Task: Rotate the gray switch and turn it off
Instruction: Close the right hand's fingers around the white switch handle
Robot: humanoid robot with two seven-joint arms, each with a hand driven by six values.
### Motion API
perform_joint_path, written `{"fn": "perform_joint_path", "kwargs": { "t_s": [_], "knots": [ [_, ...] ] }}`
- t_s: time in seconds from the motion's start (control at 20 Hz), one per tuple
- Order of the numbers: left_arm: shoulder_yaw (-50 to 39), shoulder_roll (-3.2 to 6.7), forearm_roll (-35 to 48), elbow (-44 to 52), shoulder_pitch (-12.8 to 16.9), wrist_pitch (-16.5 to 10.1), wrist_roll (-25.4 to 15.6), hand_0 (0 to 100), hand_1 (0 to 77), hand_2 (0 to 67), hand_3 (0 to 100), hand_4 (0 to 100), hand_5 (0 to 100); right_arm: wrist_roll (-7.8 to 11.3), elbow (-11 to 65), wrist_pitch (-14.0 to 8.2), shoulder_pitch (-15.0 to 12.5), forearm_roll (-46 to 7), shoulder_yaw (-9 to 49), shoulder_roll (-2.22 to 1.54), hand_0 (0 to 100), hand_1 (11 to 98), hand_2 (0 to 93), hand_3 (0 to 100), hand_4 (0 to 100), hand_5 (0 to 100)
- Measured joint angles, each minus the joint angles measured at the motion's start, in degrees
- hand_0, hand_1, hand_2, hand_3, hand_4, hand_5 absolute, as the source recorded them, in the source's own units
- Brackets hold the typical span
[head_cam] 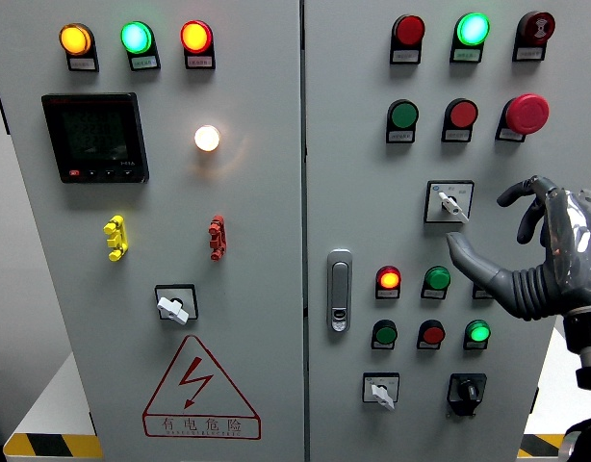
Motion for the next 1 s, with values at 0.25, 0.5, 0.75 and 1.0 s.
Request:
{"fn": "perform_joint_path", "kwargs": {
  "t_s": [0.25,0.5,0.75,1.0],
  "knots": [
    [0.0,0.0,0.0,0.0,0.0,0.0,0.0,0,0.0,13.2,18,10,12,0.36,-2.3,0.7,1.5,0.0,0.5,0.0,0,40.6,56.2,88,92,100],
    [0.0,-0.01,0.0,0.0,0.0,0.0,0.1,0,0.0,13.2,18,10,12,0.56,-4.1,0.9,2.1,0.2,0.6,0.0,0,38.3,57.3,89,92,100],
    [0.0,-0.01,0.0,0.0,0.0,0.0,0.0,0,0.0,13.2,18,10,12,0.64,-6.6,0.9,3.6,1.6,0.6,-0.01,0,38.2,58.7,90,92,100],
    [0.0,-0.01,0.0,0.0,0.0,0.0,0.1,0,0.0,13.2,18,10,12,0.64,-8.3,0.8,5.0,1.6,0.6,-0.08,0,38.8,59.2,90,92,100]
  ]
}}
